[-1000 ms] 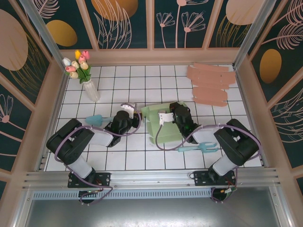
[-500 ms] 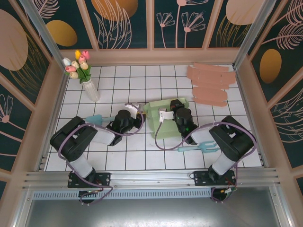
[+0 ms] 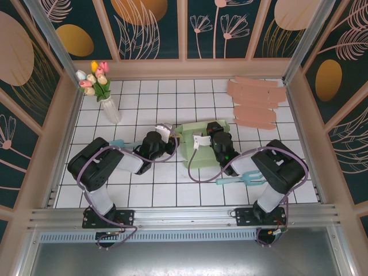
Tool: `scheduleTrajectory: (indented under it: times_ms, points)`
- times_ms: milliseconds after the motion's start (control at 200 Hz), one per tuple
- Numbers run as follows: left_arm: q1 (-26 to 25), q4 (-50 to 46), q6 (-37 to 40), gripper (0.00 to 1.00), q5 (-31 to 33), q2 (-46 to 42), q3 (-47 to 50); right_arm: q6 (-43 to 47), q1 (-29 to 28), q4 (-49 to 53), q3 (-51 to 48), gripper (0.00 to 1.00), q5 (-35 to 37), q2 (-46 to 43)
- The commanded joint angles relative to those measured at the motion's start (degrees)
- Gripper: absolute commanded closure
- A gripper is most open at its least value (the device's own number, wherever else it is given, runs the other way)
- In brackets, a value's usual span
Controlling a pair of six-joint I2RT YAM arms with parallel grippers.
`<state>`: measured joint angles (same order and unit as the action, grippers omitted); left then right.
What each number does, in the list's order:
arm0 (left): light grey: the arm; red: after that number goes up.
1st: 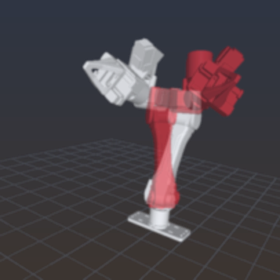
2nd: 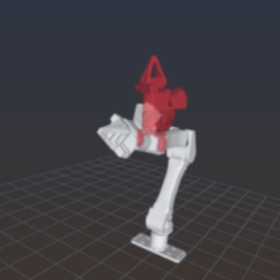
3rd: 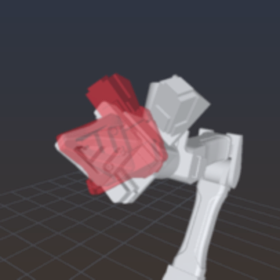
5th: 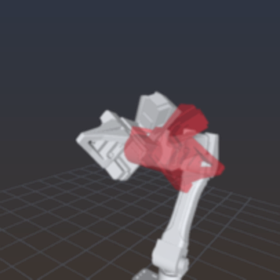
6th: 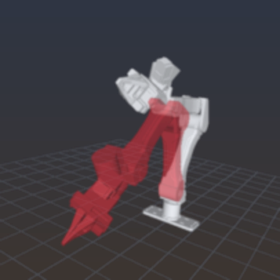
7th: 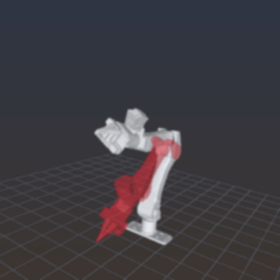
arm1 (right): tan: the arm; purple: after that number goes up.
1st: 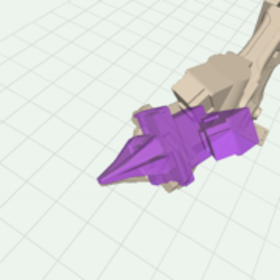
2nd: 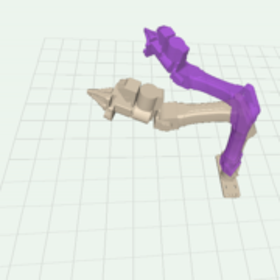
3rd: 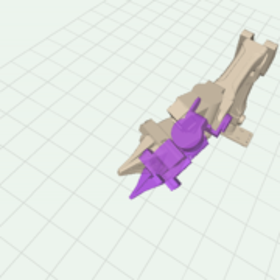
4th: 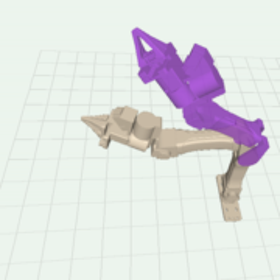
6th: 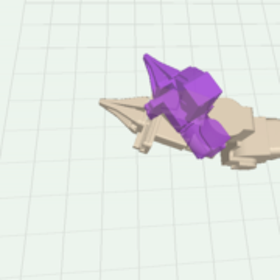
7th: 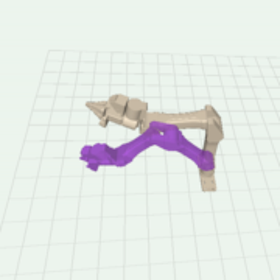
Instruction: Fold the paper box
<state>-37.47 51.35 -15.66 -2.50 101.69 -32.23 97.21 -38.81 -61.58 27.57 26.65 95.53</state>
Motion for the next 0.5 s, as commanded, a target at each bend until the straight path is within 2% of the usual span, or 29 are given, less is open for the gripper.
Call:
scheduleTrajectory:
  times_ms: [0, 90, 270, 495]
  points:
    - [0.3, 3.23, 0.9, 0.73, 1.7, 0.36, -0.74, 0.31, -0.8, -1.01, -0.72, 1.0, -0.09, 0.89]
    - [0.3, 2.88, 0.43, 0.73, 3.45, 0.01, -0.78, 0.35, -1.01, -1.0, -0.59, 1.0, -0.18, 1.26]
    - [0.25, 4.21, -0.95, 0.73, 1.16, 0.19, -1.0, 0.0, -1.19, -1.67, -0.25, 1.0, 0.01, 2.25]
    - [0.25, 4.68, -1.44, 0.75, 1.8, -0.62, -1.12, -0.05, -1.44, -2.05, -0.06, 1.0, -0.05, 3.13]
